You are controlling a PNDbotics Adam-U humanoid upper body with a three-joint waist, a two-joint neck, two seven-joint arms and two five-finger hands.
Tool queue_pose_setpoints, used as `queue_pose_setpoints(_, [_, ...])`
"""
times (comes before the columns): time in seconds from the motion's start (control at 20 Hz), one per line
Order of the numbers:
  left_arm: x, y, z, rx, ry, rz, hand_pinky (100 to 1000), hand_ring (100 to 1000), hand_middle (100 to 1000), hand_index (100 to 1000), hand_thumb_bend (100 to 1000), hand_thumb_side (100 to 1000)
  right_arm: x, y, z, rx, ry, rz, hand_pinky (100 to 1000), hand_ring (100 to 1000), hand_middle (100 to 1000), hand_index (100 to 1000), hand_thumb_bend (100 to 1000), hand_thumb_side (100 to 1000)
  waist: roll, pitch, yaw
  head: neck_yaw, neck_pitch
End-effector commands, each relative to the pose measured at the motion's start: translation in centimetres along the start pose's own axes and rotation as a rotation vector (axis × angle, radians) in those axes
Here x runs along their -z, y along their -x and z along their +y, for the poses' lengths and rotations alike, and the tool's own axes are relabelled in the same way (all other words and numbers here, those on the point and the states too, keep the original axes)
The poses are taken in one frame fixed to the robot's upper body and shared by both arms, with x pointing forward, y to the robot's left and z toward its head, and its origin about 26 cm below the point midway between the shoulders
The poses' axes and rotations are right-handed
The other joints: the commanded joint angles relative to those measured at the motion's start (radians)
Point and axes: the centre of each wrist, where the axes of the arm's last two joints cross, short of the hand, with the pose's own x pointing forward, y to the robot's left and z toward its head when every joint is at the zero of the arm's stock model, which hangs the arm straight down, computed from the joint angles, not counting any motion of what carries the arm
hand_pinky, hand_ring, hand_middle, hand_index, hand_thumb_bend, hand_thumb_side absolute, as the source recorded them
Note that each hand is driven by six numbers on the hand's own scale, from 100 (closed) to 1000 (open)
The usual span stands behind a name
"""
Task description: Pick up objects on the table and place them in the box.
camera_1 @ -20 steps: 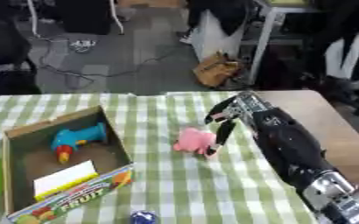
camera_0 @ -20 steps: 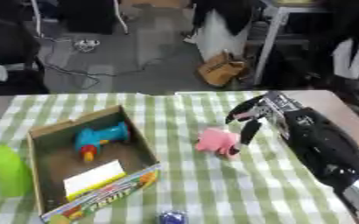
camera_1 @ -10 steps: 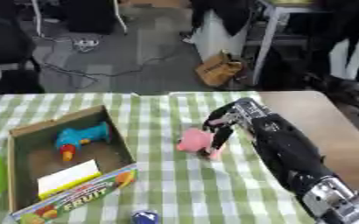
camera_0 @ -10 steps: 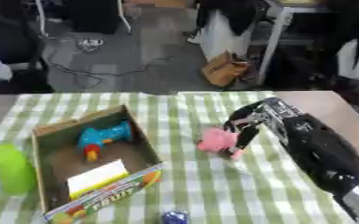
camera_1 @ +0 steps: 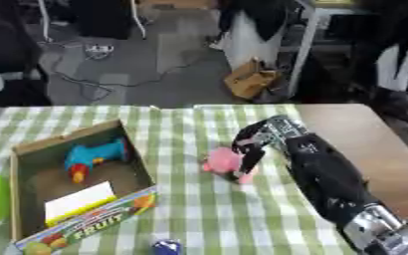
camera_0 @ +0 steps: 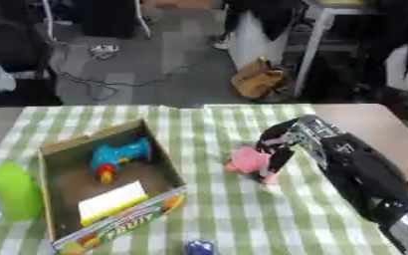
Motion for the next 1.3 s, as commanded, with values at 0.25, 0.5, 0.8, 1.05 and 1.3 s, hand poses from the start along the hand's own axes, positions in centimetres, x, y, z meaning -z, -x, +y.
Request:
queue_pose_setpoints(0.25, [0.9, -0.4, 0.0, -0.002, -0.009, -0.038, 883, 916, 911, 910, 100, 1000, -0.8, 0.7, -0.7, 0.004, 0.077, 0.029, 475, 302, 326, 523, 100, 738, -0.006, -0.014, 0.000, 0.003, -0.006])
queue_pose_setpoints(0.5, [0.9, -0.4, 0.0, 0.000, -0.008, -0.038, 883, 916, 911, 910, 100, 1000, -1.2, 1.0, -1.2, 0.025, 0.152, 0.021, 423, 216, 242, 482, 100, 791, -0.006, -0.019, -0.004, 0.002, -0.002])
queue_pose_setpoints(0.8, [0.8, -0.4, 0.1, 0.004, -0.007, -0.037, 884, 916, 911, 909, 100, 1000, -1.9, 1.4, -2.1, 0.051, 0.188, 0.013, 380, 125, 106, 448, 100, 841, -0.005, -0.024, -0.008, -0.003, 0.003])
queue_pose_setpoints(1.05, [0.7, -0.4, 0.1, 0.006, -0.007, -0.033, 884, 916, 912, 910, 100, 1000, -2.8, 1.6, -3.5, 0.075, 0.211, -0.006, 371, 110, 100, 440, 100, 840, -0.003, -0.028, -0.011, -0.004, 0.007])
queue_pose_setpoints(1.3, [0.6, -0.4, 0.1, 0.008, -0.003, -0.030, 883, 916, 912, 910, 100, 1000, -5.2, 1.9, -6.7, 0.110, 0.290, -0.054, 352, 100, 100, 436, 100, 836, -0.005, -0.036, -0.016, -0.008, 0.011])
